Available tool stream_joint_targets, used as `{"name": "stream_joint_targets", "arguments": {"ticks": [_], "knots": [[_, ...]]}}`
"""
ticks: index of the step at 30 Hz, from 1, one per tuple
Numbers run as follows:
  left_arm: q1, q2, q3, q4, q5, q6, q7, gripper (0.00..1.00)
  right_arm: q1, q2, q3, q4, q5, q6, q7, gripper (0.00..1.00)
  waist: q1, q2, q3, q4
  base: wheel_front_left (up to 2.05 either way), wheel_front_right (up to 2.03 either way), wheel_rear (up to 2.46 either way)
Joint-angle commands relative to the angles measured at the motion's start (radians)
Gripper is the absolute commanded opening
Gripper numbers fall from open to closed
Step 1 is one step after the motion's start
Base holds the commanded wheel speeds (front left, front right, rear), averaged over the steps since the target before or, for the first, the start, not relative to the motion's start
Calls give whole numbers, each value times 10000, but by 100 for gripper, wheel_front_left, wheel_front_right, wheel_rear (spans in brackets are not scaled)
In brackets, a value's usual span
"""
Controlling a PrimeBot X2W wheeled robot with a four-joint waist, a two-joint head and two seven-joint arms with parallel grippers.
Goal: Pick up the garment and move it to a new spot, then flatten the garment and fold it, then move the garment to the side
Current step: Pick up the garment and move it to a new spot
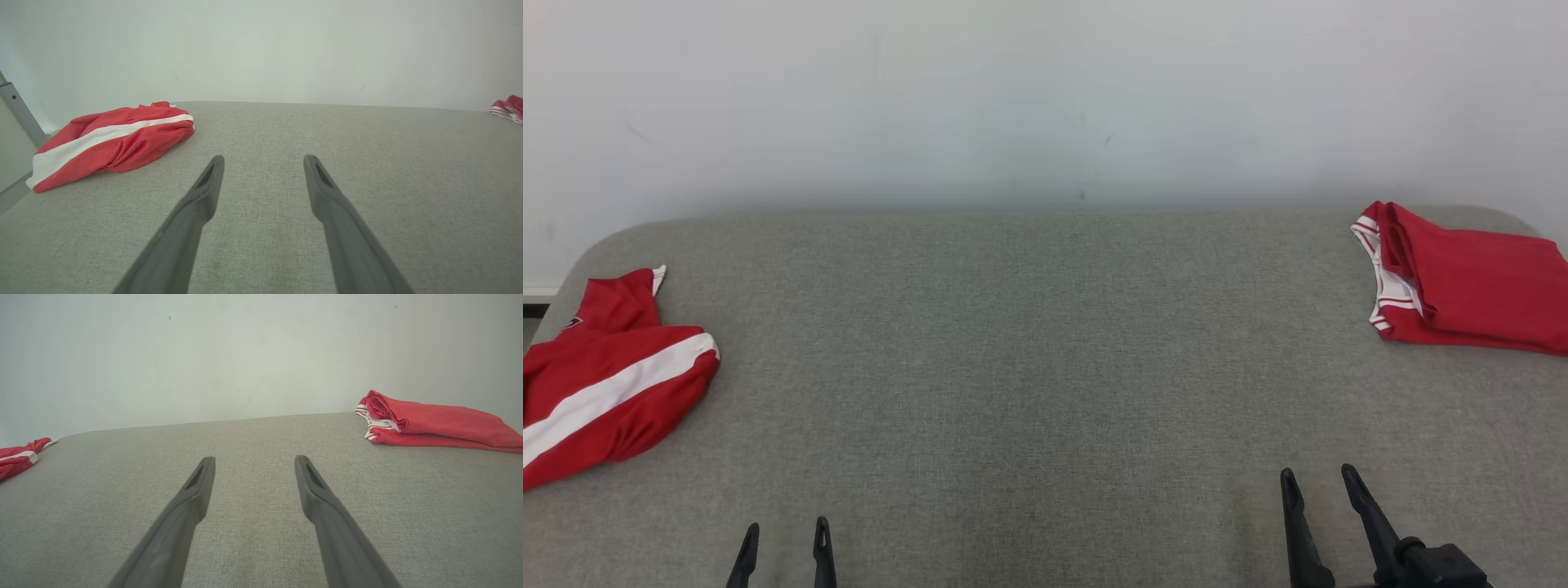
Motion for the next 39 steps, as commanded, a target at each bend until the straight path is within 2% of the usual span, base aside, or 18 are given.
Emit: {"name": "stream_joint_targets", "arguments": {"ticks": [1, 11, 28, 31, 39], "knots": [[-7, -9, 19, 24, 74, -14, -28, 100, 127, 29, 7, -6, 47, -26, 1, 100, 0, 0, -20, 154, 0, 0, 0], [-24, -9, 205, 79, 190, -36, -28, 100, 282, 27, 131, 64, 175, -26, 1, 100, 0, 0, -65, 1380, 0, 0, 0], [247, -10, 568, 240, 325, -139, -28, 100, 511, 29, 350, 272, 352, -26, 0, 100, 0, 0, -276, 4064, 0, 0, 0], [338, -9, 695, 215, 315, -107, -28, 100, 488, 29, 439, 324, 340, -26, 1, 100, 0, 0, -308, 4365, 0, 0, 0], [406, -12, 1024, 4, 92, 61, -28, 100, 59, 26, 824, 518, 159, -26, 1, 100, 0, 0, -77, 4537, 0, 0, 0]]}}
